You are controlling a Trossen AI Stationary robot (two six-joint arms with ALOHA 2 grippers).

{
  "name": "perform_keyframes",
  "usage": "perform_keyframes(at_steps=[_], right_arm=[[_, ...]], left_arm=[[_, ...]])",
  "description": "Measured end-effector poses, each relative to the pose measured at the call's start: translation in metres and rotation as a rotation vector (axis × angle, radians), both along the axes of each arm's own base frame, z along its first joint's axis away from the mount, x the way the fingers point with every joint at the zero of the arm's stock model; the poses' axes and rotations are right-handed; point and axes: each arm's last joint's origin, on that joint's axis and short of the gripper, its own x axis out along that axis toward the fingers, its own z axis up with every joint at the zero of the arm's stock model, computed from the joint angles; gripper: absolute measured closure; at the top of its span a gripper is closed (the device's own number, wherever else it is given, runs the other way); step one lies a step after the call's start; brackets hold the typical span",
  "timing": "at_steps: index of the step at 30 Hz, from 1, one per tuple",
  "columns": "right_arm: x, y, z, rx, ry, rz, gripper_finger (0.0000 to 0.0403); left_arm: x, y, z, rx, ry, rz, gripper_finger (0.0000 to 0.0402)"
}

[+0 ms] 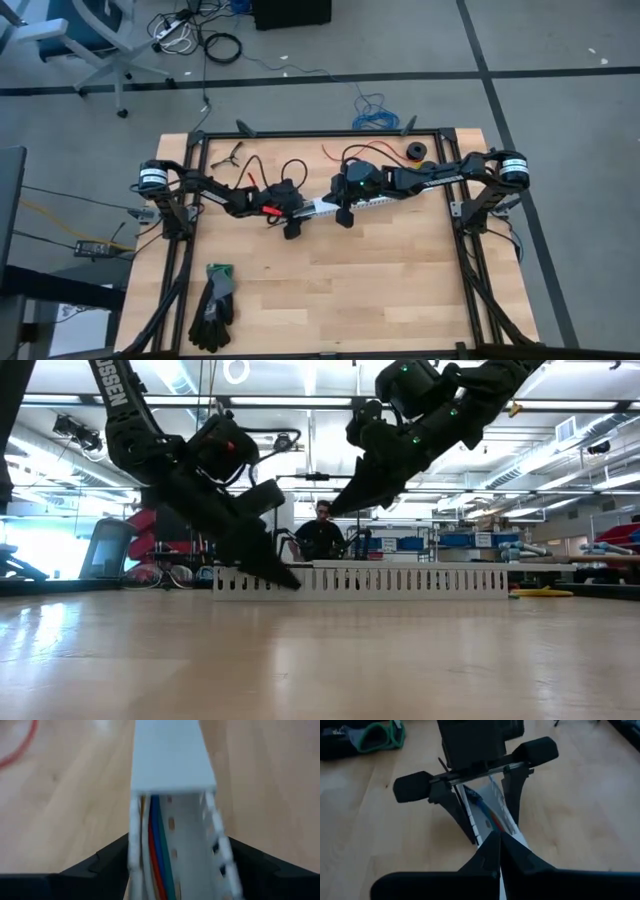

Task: Ziptie cables
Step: Close the cable duct

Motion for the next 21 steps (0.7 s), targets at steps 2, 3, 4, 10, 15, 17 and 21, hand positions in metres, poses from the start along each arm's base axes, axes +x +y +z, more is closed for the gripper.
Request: perform_keyframes(at_steps=[2,3,4,10,15,17,21], right_arm=[[0.000,0.000,0.000,0.005,0.005,-0.002,0.0403],[0.000,0.000,0.000,0.005,0.005,-0.003,0.0403],[0.000,0.000,-0.001,0.005,0.006,-0.003,0.0403],[-0.001,0.000,-0.001,0.001,0.021,-0.014,0.0403],[-0.001,0.000,-0.002,0.000,0.030,-0.017,0.0403],[-0.002,0.000,-0.002,0.001,0.033,-0.017,0.0403],[-0.001,0.000,-0.002,-0.001,0.022,-0.017,0.0403]], left_arm=[[-0.003,-0.001,-0.002,-0.014,0.029,0.005,0.0124],[-0.005,-0.001,-0.001,-0.026,0.030,0.013,0.0124],[-0.006,-0.001,0.001,-0.029,0.019,0.016,0.0124],[-0.025,-0.004,0.021,-0.015,-0.049,0.032,0.0124],[-0.039,-0.005,0.021,-0.029,-0.086,0.059,0.0124],[-0.039,-0.005,0.019,-0.045,-0.114,0.070,0.0124],[-0.037,-0.005,0.014,-0.052,-0.113,0.068,0.0124]])
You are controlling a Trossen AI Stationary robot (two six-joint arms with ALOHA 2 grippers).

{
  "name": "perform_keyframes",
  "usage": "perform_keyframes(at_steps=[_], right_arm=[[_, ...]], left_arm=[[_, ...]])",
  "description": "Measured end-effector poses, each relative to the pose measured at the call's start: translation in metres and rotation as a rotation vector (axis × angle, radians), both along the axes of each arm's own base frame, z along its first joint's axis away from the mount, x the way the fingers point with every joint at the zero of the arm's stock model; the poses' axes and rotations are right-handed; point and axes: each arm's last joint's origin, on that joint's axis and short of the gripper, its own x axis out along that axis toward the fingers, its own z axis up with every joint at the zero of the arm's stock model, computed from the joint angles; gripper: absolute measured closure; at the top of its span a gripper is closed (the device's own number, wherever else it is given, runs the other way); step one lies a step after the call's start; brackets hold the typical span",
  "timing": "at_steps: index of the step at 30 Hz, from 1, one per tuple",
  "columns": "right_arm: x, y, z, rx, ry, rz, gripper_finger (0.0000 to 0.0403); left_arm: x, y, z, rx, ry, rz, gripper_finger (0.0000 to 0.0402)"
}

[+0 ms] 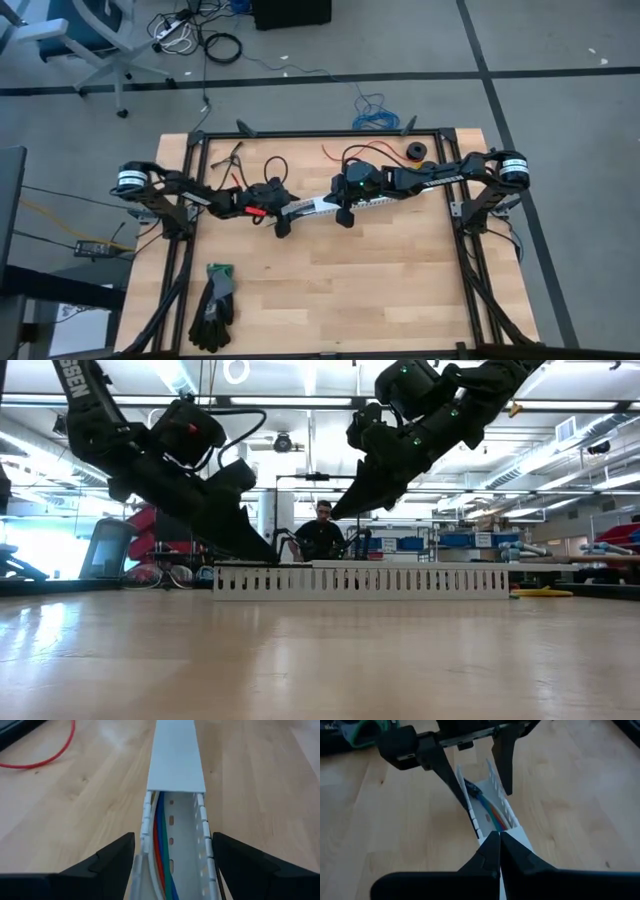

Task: Ziptie cables
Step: Close the cable duct

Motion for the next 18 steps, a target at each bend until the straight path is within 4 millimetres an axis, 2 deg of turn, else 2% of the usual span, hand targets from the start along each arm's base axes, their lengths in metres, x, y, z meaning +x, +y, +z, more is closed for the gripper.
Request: perform_keyframes(at_steps=[13,18], right_arm=[[-0.001,0.000,-0.001,0.002,0.010,0.000,0.0403],[-0.001,0.000,-0.001,0.002,0.010,0.000,0.0403]], left_arm=[[0.008,0.000,-0.020,0.039,0.017,-0.071,0.0124],[0.011,0.001,-0.020,0.072,0.017,-0.085,0.0142]])
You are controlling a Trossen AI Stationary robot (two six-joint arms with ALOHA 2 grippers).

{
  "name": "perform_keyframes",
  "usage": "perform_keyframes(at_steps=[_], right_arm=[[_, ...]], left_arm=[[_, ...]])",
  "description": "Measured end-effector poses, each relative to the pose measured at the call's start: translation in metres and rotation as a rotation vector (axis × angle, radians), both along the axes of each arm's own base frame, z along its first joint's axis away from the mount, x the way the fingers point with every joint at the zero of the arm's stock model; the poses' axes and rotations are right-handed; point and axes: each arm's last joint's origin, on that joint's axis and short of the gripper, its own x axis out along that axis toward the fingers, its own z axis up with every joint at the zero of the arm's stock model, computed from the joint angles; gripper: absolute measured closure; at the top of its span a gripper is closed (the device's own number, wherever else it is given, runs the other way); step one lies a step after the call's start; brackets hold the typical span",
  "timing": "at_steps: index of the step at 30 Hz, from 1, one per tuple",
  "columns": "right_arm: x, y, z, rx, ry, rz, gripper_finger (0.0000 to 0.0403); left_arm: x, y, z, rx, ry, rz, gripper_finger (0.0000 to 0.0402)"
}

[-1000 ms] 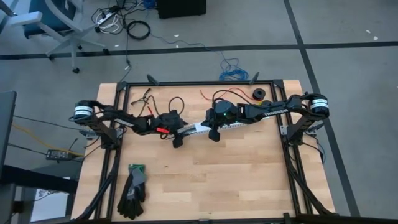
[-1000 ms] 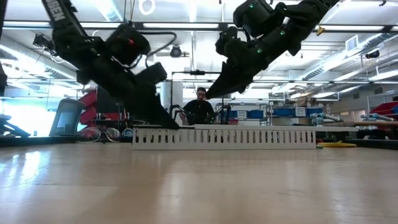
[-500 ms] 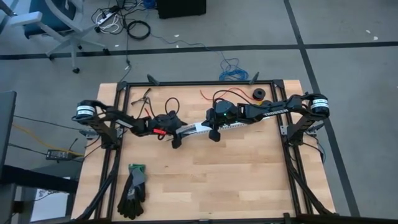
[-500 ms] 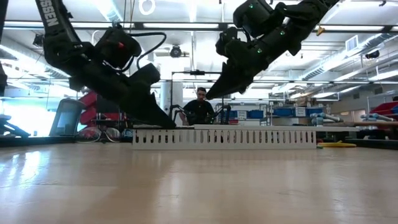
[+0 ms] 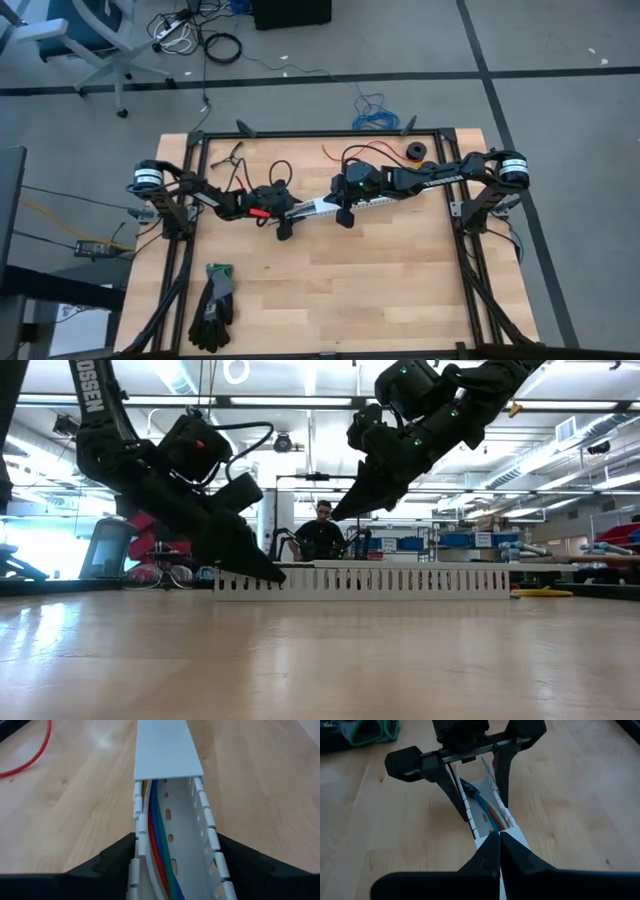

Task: Ziptie cables
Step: Close the cable duct

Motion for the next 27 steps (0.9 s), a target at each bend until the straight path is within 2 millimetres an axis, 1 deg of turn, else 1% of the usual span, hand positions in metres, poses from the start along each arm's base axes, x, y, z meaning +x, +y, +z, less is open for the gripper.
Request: perform_keyframes(at_steps=[7,9,14,17,19,20,22,23,25,27], right_arm=[[0.000,0.000,0.000,0.001,0.005,0.000,0.0403],[-0.001,0.000,-0.002,0.010,0.026,-0.005,0.0403],[-0.010,-0.003,-0.012,0.030,0.162,-0.082,0.0403],[-0.008,-0.003,-0.021,0.057,0.188,-0.090,0.0403],[0.000,-0.006,-0.038,0.108,0.203,-0.068,0.0403],[0.007,-0.009,-0.047,0.149,0.184,-0.041,0.0403],[0.028,-0.015,-0.063,0.231,0.126,0.035,0.0403],[0.038,-0.017,-0.069,0.245,0.103,0.061,0.0403],[0.055,-0.019,-0.074,0.217,0.043,0.109,0.0403],[0.062,-0.017,-0.070,0.160,-0.003,0.122,0.0403]], left_arm=[[0.000,0.000,0.000,0.012,-0.003,-0.002,0.0182],[0.000,0.000,0.001,0.012,-0.005,-0.002,0.0185],[0.000,0.000,0.001,0.012,-0.005,-0.002,0.0187],[0.000,0.000,0.001,0.012,-0.006,-0.002,0.0187],[0.000,0.000,0.001,0.012,-0.005,-0.002,0.0187],[0.000,0.000,0.000,0.012,-0.004,-0.001,0.0187],[0.000,0.000,0.000,0.013,-0.003,-0.001,0.0187],[0.000,0.000,0.000,0.012,-0.003,0.000,0.0187],[0.000,0.000,0.000,0.010,-0.003,0.002,0.0187],[0.000,0.000,0.001,0.008,-0.007,0.006,0.0187]])
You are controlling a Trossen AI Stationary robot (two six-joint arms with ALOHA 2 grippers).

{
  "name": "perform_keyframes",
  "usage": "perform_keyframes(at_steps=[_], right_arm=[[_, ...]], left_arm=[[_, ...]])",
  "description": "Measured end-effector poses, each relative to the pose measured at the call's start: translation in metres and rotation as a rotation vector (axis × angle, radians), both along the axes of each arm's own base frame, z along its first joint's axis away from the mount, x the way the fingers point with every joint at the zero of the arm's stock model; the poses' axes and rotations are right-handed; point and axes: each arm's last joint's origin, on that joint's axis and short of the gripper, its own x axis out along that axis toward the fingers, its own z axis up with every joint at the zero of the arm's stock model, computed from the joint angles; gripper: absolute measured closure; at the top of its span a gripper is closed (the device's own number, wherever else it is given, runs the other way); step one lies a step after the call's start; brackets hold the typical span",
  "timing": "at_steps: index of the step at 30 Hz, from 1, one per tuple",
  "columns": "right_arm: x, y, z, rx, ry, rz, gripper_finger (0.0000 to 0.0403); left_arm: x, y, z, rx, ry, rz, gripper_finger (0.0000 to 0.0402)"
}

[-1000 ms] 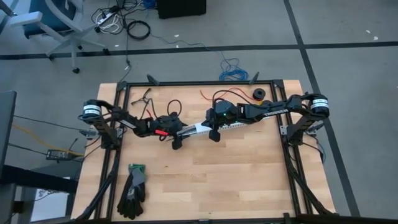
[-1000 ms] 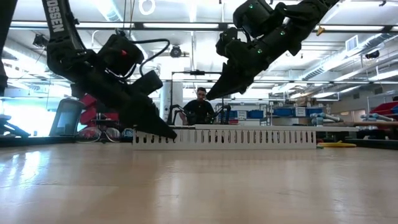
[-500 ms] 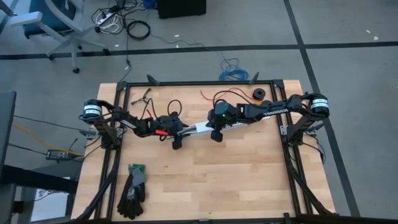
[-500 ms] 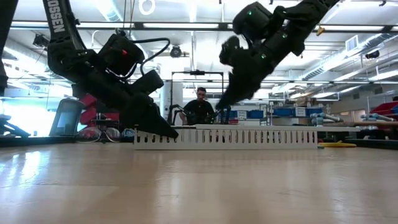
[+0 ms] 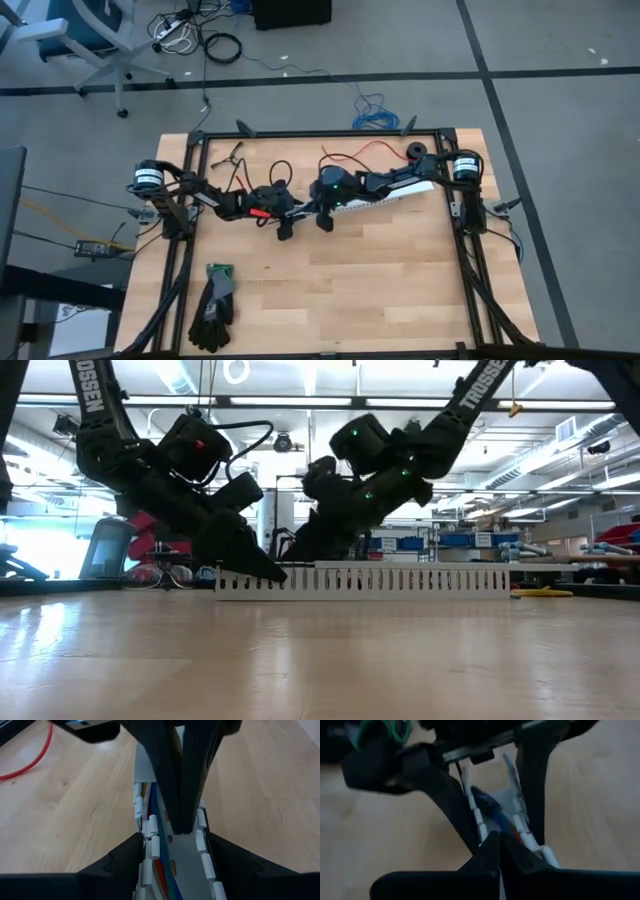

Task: Ziptie cables
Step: Close the cable duct

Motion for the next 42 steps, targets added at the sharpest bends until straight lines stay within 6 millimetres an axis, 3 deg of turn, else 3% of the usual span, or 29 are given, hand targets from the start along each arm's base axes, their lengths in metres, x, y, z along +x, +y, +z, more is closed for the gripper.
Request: perform_keyframes(at_steps=[7,13,22,28,42], right_arm=[[-0.027,0.014,0.060,-0.213,-0.120,-0.047,0.0403],[-0.062,0.017,0.072,-0.185,-0.101,-0.080,0.0403],[-0.082,0.019,0.060,-0.164,-0.054,-0.164,0.0403],[-0.082,0.019,0.059,-0.164,-0.054,-0.163,0.0403],[-0.082,0.019,0.059,-0.167,-0.053,-0.161,0.0403]], left_arm=[[0.000,0.000,0.000,-0.014,0.006,0.014,0.0187],[0.000,0.000,0.000,-0.012,-0.004,0.015,0.0188],[0.001,0.001,0.002,-0.001,-0.018,0.019,0.0155],[0.002,0.003,0.003,0.038,-0.021,0.050,0.0130],[0.015,0.006,0.006,0.088,-0.035,0.065,0.0128]])
